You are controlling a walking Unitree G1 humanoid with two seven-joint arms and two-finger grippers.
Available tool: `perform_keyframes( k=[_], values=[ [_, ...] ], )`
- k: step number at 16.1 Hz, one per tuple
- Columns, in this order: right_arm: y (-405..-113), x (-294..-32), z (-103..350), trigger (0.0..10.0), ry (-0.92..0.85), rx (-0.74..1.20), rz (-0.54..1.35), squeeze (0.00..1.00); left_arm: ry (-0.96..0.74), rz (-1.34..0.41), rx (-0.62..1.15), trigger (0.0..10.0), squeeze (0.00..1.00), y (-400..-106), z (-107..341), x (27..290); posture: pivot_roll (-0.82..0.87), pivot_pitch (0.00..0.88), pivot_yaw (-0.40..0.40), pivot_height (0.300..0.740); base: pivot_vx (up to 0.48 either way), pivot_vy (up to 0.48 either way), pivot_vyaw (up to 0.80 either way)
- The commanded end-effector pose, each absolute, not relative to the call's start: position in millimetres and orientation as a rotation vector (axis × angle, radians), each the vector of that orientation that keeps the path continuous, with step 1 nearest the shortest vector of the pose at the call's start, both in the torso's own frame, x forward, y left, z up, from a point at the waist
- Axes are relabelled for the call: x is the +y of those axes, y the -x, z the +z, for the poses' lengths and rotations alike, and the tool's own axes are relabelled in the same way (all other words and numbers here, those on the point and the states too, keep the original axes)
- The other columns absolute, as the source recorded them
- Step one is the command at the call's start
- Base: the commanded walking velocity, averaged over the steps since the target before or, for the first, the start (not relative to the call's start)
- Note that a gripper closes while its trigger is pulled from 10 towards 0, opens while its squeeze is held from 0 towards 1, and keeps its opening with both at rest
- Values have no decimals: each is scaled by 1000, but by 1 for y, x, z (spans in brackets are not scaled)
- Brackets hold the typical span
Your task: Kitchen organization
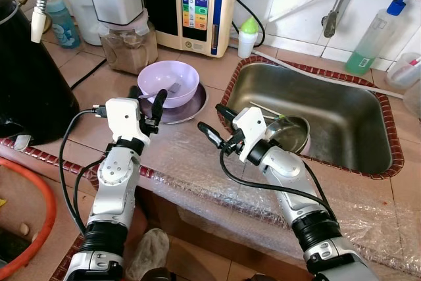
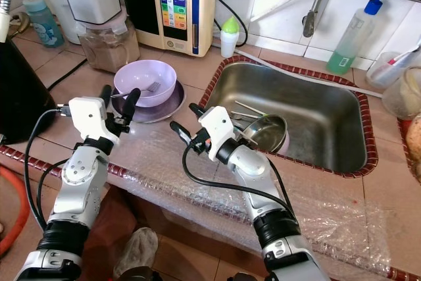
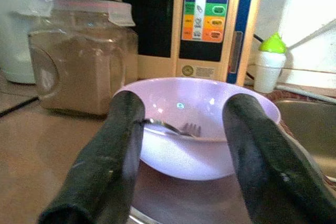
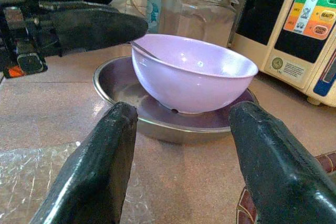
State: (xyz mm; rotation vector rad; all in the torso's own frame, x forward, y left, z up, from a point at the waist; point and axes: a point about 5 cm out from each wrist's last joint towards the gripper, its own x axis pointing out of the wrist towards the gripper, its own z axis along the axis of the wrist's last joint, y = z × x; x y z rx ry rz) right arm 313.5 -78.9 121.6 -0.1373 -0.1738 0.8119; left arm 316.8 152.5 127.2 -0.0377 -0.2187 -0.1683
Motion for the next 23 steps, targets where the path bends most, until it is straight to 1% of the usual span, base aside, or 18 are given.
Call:
perform_keyframes(
  k=[1,7,10,18,20,23],
  values=[
    [-312,-78,123,10000,147,-174,821,0,42,-181,-229,0,0,-319,130,151,36,0,-3,740,0,0,0],
    [-311,-75,123,10000,136,-169,840,0,50,-185,-226,0,0,-320,129,152,42,0,0,740,0,0,0],
    [-307,-72,122,10000,118,-160,899,0,53,-186,-229,0,0,-321,129,153,40,0,2,740,0,0,0],
    [-307,-72,119,10000,128,-142,893,0,50,-197,-235,0,0,-324,131,154,37,0,10,740,0,0,0],
    [-309,-71,121,10000,132,-150,887,0,37,-206,-271,0,0,-325,141,154,40,0,12,740,0,0,0],
    [-315,-75,129,10000,150,-195,818,0,-5,-252,-388,0,0,-325,175,151,47,0,10,740,0,0,0]
  ],
)
